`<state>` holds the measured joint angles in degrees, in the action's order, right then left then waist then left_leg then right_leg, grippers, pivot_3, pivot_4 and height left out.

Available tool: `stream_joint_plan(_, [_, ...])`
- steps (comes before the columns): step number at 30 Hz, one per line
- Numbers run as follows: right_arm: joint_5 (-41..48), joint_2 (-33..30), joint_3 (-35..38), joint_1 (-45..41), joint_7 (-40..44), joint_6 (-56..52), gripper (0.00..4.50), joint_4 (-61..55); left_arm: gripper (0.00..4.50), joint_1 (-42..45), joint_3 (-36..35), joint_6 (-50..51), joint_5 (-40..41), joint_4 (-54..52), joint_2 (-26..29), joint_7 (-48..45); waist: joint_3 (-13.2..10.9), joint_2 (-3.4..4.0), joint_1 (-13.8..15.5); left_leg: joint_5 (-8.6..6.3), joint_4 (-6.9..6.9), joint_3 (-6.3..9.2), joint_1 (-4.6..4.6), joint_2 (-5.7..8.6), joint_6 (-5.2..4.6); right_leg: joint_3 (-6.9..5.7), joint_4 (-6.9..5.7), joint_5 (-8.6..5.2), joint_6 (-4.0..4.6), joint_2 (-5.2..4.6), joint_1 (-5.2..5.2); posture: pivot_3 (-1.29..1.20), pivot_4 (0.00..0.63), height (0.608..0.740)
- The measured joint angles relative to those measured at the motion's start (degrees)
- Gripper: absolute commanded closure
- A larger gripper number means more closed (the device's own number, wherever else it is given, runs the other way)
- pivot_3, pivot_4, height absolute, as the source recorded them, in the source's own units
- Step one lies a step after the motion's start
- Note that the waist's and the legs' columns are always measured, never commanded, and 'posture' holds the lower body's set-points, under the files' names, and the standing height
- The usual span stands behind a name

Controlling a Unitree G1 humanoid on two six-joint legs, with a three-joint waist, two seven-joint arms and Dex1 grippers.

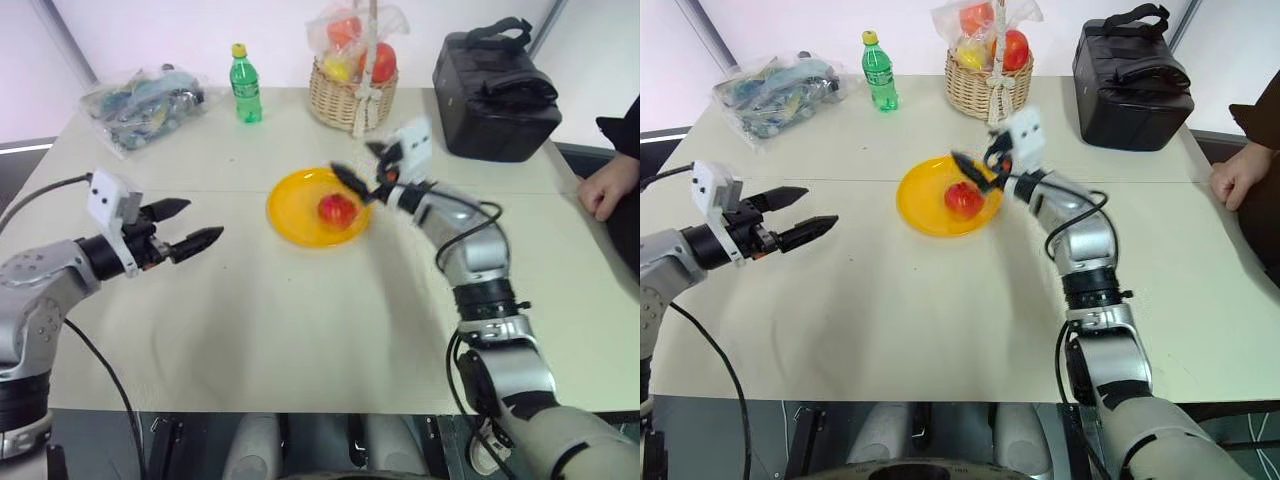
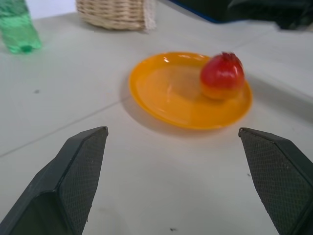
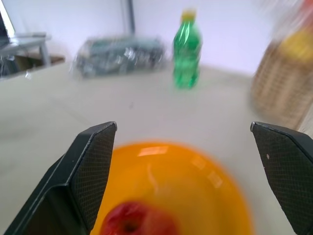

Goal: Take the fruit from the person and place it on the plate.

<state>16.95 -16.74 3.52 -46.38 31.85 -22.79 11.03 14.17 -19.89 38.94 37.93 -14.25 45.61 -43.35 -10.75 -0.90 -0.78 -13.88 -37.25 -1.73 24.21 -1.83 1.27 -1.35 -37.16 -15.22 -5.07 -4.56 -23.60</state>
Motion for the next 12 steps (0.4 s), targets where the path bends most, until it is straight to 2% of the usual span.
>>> stream_joint_plan(3, [0.7, -4.2, 2.4, 1.0, 0.0, -1.7, 0.02, -3.2, 0.00, 0.1, -0.7, -2.1, -1.5, 1.9, -1.5, 2.3, 0.0, -0.02, 0.1, 0.00, -0.01, -0.05, 0.00, 0.01, 0.00, -0.03, 0.04, 0.00, 0.00, -0.01, 0.05, 0.00, 0.150, 0.740])
stream_joint_plan(8, [1.6, -9.8, 5.3, 9.7, 0.9, -3.2, 0.02, -5.4, 0.00, 0.0, -1.6, -4.5, -2.6, 2.8, -4.9, 6.0, 0.0, -0.03, 0.2, 0.00, -0.01, -0.07, 0.00, 0.02, 0.00, -0.02, 0.05, 0.00, 0.00, -0.02, 0.06, 0.00, 0.150, 0.740])
stream_joint_plan(12, [0.1, -10.5, 6.9, 14.4, -1.6, 0.2, 0.02, -4.1, 0.00, -1.0, -1.6, -4.9, -2.8, 2.8, -7.3, 7.5, 0.0, -0.02, -0.4, 0.00, 0.00, -0.15, -0.07, 0.00, 0.00, 0.01, -0.02, 0.00, 0.00, 0.00, 0.03, 0.00, 0.150, 0.740])
